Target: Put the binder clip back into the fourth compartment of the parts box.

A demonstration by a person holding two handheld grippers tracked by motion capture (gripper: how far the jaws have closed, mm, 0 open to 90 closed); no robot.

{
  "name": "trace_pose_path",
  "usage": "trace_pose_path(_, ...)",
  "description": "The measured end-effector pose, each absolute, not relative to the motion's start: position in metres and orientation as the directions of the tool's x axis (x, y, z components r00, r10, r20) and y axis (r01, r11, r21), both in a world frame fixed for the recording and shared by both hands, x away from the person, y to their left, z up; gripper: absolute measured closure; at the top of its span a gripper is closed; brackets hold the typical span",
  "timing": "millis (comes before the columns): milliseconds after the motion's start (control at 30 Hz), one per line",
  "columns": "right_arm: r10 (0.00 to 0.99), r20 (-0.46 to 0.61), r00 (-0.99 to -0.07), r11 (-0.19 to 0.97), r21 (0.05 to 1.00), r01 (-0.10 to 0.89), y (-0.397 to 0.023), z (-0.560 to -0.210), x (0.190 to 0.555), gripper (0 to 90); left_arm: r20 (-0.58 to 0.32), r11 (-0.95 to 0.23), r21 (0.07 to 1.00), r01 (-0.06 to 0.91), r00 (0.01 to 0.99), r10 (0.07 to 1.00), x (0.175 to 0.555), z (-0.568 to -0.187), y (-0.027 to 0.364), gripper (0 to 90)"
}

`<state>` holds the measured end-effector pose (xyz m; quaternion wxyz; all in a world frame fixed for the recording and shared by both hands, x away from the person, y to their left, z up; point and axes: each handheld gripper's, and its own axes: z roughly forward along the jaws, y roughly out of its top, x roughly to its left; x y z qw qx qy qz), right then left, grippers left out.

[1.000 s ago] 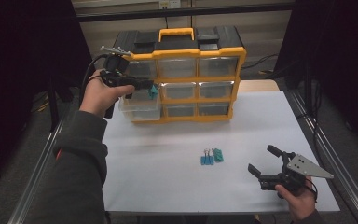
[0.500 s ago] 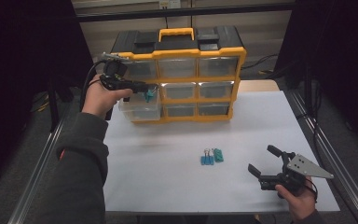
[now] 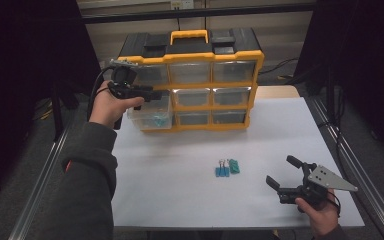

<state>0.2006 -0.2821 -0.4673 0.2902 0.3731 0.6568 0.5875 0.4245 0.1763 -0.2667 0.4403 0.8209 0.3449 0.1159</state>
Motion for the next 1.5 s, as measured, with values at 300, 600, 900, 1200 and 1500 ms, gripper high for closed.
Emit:
trace_pose_path(300, 0.831, 0.054, -0.553, 0.034, 0.989, 0.146, -0.282, -0.467, 0.201, 0.5, -0.126, -0.375, 0.817, 0.438, 0.770, 0.626, 0.414, -0.268, 0.157, 25.5)
trace_pose_path(600, 0.831, 0.052, -0.553, 0.035, 0.989, 0.146, -0.282, -0.467, 0.201, 0.5, -0.124, -0.409, 0.824, 0.392, 0.829, 0.545, 0.401, -0.276, 0.132, 15.3)
trace_pose_path(900, 0.829, 0.055, -0.556, 0.034, 0.988, 0.148, -0.282, -0.467, 0.200, 0.5, -0.131, -0.412, 0.832, 0.372, 0.852, 0.506, 0.392, -0.287, 0.111, 12.3)
trace_pose_path(1200, 0.829, 0.056, -0.556, 0.033, 0.988, 0.148, -0.282, -0.467, 0.200, 0.5, -0.128, -0.435, 0.829, 0.353, 0.876, 0.466, 0.380, -0.305, 0.089, 11.9)
trace_pose_path(1500, 0.828, 0.057, -0.558, 0.031, 0.988, 0.148, -0.282, -0.467, 0.200, 0.5, -0.132, -0.436, 0.828, 0.352, 0.879, 0.459, 0.374, -0.323, 0.079, 10.2)
